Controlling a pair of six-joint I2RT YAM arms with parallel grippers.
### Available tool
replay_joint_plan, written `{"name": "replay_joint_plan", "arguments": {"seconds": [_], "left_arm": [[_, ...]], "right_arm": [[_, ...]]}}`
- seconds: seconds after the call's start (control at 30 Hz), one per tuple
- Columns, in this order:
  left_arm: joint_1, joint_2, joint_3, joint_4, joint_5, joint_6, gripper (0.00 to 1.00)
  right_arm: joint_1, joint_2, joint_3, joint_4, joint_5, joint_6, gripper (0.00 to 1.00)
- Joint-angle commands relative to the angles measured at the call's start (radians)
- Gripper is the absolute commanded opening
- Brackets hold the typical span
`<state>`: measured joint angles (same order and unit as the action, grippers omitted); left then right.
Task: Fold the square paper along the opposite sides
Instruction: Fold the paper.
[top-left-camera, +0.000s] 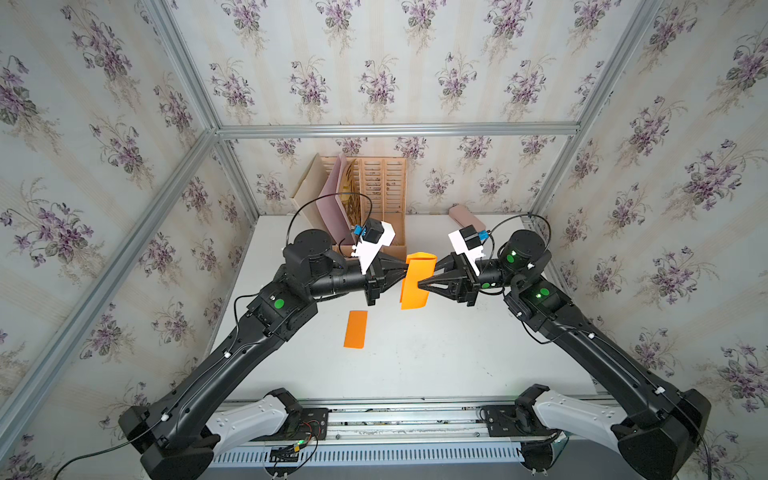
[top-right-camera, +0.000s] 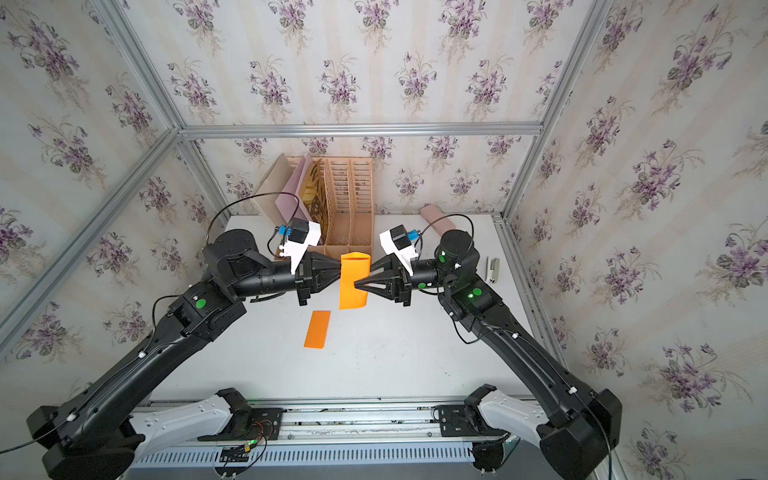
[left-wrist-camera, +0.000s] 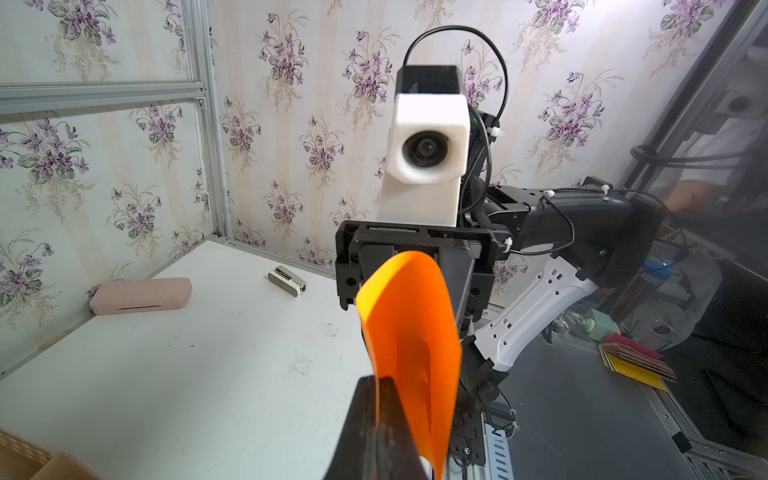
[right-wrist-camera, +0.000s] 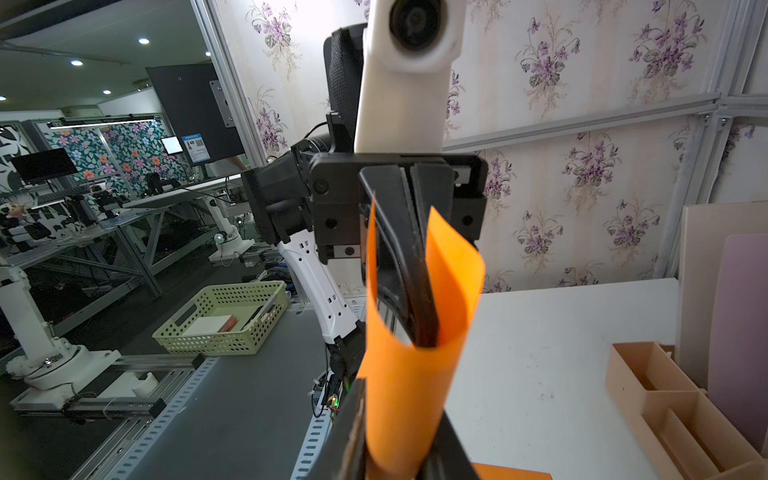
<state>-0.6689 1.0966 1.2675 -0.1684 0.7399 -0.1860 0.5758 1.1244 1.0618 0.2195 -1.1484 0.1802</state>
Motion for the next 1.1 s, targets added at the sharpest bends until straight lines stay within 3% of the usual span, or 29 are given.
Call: {"name": "replay_joint_plan", "arguments": {"seconds": [0.0, 1.07], "left_arm": [[0.0, -0.001, 0.007, 0.006, 0.009, 0.01, 0.0], [0.0, -0.017, 0.001, -0.002, -0.004, 0.016, 0.0]], "right_arm": [[0.001, 0.0, -0.003, 0.019, -0.011, -0.004, 0.23], [0.001, 0.006, 0.0, 0.013, 0.001, -0.01, 0.24]]}}
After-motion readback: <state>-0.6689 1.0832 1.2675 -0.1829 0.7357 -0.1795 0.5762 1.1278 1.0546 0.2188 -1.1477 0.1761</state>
